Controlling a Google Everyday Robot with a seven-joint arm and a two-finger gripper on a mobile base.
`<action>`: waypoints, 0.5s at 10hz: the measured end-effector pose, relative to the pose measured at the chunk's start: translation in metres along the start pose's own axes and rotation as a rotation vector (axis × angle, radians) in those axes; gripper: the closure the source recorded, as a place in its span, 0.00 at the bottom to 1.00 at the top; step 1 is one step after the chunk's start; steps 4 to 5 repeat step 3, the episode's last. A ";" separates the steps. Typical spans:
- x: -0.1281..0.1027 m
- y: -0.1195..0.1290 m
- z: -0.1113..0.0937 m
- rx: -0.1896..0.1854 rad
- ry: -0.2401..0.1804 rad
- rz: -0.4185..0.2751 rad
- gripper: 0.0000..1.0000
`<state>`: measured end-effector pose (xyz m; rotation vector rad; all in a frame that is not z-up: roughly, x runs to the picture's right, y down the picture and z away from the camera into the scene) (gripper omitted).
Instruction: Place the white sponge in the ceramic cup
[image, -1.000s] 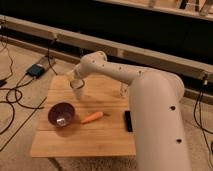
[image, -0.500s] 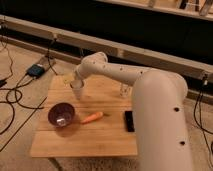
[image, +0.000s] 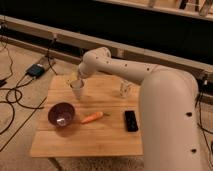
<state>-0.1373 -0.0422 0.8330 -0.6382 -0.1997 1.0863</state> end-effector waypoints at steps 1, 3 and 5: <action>0.004 0.000 -0.003 0.001 0.017 -0.001 0.20; 0.004 0.001 -0.003 0.000 0.018 -0.003 0.20; 0.004 0.001 -0.003 0.000 0.018 -0.003 0.20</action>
